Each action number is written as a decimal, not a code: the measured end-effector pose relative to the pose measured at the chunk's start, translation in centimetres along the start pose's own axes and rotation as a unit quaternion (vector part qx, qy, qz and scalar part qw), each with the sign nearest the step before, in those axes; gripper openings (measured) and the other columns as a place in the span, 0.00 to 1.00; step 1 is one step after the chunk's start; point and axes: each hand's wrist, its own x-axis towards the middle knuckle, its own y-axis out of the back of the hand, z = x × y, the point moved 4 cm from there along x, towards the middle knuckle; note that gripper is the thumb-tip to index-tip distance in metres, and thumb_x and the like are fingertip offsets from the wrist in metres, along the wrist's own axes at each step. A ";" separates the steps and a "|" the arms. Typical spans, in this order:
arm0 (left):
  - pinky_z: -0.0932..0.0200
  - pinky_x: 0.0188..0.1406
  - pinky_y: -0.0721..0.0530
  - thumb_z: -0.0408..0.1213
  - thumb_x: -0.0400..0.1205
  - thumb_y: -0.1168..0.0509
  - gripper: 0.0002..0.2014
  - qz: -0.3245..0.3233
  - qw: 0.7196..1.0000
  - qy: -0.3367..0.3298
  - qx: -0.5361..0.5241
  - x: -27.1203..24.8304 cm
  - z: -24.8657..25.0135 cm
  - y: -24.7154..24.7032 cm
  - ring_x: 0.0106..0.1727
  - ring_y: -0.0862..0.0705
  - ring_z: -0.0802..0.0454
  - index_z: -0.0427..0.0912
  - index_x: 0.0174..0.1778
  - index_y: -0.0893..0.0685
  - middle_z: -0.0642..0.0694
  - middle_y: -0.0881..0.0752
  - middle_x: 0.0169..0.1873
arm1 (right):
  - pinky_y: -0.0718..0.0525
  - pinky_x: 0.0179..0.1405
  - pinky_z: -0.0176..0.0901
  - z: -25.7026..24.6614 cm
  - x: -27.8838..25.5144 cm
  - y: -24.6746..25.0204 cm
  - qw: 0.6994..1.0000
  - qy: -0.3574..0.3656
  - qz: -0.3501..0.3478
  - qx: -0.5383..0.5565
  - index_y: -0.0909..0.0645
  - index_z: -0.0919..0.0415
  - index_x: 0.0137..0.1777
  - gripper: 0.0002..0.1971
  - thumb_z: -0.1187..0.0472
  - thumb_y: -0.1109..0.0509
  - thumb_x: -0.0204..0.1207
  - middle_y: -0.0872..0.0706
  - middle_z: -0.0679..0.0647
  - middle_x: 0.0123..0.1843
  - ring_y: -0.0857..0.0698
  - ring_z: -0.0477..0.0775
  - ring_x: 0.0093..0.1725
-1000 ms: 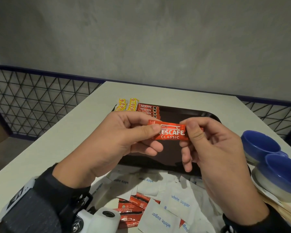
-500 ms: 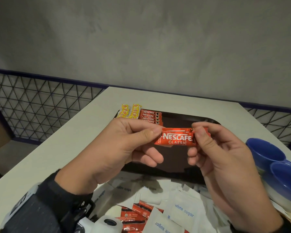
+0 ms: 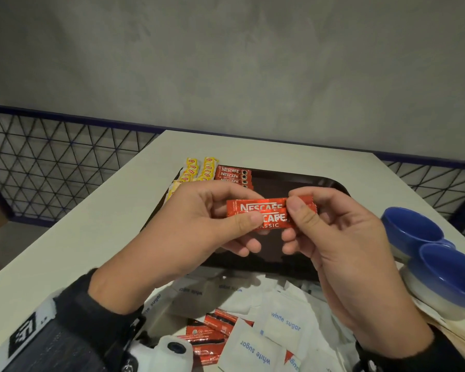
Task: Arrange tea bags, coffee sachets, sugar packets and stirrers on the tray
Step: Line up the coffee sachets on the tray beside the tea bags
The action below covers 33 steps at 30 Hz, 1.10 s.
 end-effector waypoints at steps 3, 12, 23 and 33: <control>0.54 0.38 0.08 0.36 0.75 0.25 0.12 0.006 1.000 -0.007 0.015 0.0 0.0 0.3 0.39 0.06 0.39 0.46 0.54 0.07 0.38 0.05 0.44 | 0.07 0.35 0.46 -0.1 0.0 0.2 0.999 0.018 0.005 -0.032 0.14 0.53 0.61 0.24 0.53 0.23 0.62 0.08 0.56 0.49 0.06 0.54 0.45; 0.52 0.39 0.09 0.34 0.79 0.25 0.10 -0.005 0.997 0.005 0.081 0.1 0.1 0.7 0.40 0.05 0.41 0.45 0.55 0.08 0.42 0.05 0.44 | 0.08 0.43 0.53 -1.0 -0.1 0.3 0.961 0.037 -0.074 -0.263 0.10 0.44 0.48 0.08 0.60 0.22 0.75 0.08 0.48 0.45 0.11 0.55 0.44; 0.56 0.39 0.09 0.38 0.82 0.25 0.11 0.089 0.992 -0.008 0.089 -0.1 1.9 4.8 0.41 0.07 0.49 0.50 0.60 0.13 0.43 0.05 0.43 | 0.13 0.50 0.44 -5.4 6.8 -3.8 0.716 -0.027 -0.291 -0.634 0.11 0.47 0.47 0.01 0.54 0.22 0.78 0.07 0.37 0.39 0.10 0.40 0.40; 0.55 0.33 0.12 0.32 0.84 0.29 0.02 0.274 0.960 -0.039 -0.036 -0.3 2.5 11.4 0.34 0.10 0.50 0.43 0.49 0.12 0.46 0.05 0.41 | 0.18 0.44 0.42 6.2 15.1 -5.3 0.657 -0.095 -0.239 -0.709 0.13 0.55 0.48 0.04 0.56 0.22 0.78 0.11 0.50 0.47 0.13 0.48 0.48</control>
